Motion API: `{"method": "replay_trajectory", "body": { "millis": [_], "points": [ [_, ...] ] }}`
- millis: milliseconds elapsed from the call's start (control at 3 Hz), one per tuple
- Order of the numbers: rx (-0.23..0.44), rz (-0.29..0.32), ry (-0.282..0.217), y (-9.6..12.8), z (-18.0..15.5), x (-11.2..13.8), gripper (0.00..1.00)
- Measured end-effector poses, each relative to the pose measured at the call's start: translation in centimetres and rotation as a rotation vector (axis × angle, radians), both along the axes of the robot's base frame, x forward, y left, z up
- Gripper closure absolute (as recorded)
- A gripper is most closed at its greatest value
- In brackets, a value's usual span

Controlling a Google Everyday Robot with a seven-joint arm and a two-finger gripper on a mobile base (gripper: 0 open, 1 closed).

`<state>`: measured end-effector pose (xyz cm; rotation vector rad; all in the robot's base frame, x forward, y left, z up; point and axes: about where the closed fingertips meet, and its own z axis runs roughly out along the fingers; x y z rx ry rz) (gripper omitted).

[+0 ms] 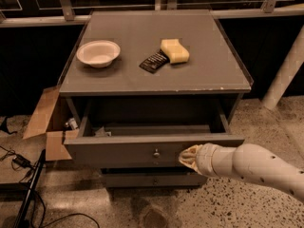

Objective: Close top drawer

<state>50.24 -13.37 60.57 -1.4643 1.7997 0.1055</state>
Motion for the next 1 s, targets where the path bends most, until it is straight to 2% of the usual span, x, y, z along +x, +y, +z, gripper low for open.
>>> {"method": "replay_trajectory", "body": {
  "millis": [1000],
  "points": [
    [0.025, -0.009, -0.113, 0.9, 0.4, 4.1, 1.0]
  ]
}}
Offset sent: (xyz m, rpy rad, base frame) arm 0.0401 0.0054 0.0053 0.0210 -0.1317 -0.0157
